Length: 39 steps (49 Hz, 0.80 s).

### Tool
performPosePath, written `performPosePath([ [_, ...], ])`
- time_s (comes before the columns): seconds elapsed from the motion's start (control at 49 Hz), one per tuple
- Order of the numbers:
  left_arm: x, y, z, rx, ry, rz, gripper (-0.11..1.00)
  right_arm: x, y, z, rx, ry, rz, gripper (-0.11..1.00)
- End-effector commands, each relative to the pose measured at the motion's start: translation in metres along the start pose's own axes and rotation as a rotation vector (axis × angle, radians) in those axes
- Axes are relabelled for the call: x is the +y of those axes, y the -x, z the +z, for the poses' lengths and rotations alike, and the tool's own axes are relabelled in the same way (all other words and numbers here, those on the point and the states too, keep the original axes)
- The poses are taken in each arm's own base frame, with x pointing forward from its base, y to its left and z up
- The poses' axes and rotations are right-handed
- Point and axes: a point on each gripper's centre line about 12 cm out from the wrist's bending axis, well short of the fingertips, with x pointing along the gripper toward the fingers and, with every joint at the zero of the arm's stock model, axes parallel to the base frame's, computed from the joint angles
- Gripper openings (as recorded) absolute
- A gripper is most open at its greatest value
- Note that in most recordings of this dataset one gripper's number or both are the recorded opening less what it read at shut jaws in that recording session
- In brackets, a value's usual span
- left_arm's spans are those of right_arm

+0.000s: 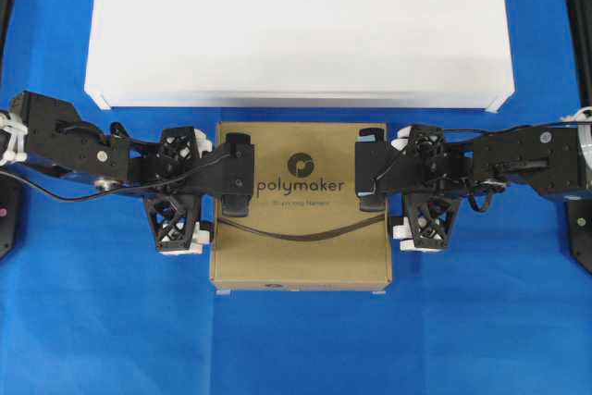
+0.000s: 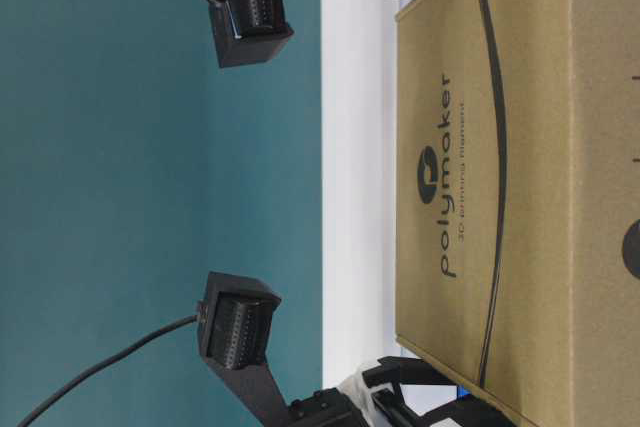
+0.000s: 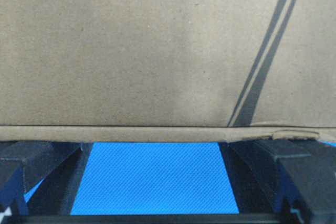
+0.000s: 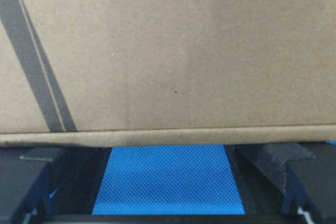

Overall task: Place the cardboard box on the stand after clamping it between your arms.
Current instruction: 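Press both grippers against opposite sides of the brown box, then lift the clamped box with both grippers and carry it backward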

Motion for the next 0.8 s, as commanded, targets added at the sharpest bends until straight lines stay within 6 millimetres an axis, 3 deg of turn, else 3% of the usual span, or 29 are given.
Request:
performPosePath([
  [0.0,0.004,0.007,0.036,-0.102,0.002,0.008,0.86,-0.003,0.008,0.016,-0.057,-0.009,-0.006,0.99],
  [0.122,0.006,0.024,0.052,-0.141,0.01,0.013,0.86,-0.003,0.019,0.023,-0.084,-0.022,-0.004,0.99],
  [0.245,0.008,0.054,0.071,-0.163,0.015,0.018,0.86,-0.004,0.042,0.036,-0.112,-0.034,0.001,0.99],
  [0.347,0.011,0.09,0.091,-0.188,0.019,0.025,0.86,-0.003,0.072,0.052,-0.134,-0.038,0.008,0.99],
  [0.449,0.012,0.122,0.106,-0.206,0.022,0.03,0.86,-0.004,0.113,0.071,-0.161,-0.04,0.015,0.99],
  [0.551,0.014,0.144,0.114,-0.224,0.016,0.035,0.86,-0.006,0.145,0.083,-0.177,-0.04,0.015,0.99],
  [0.632,0.016,0.151,0.116,-0.228,0.018,0.04,0.86,-0.008,0.16,0.086,-0.175,-0.042,0.013,0.99],
  [0.775,0.02,0.152,0.115,-0.221,0.027,0.047,0.86,-0.008,0.161,0.081,-0.151,-0.045,0.014,0.99],
])
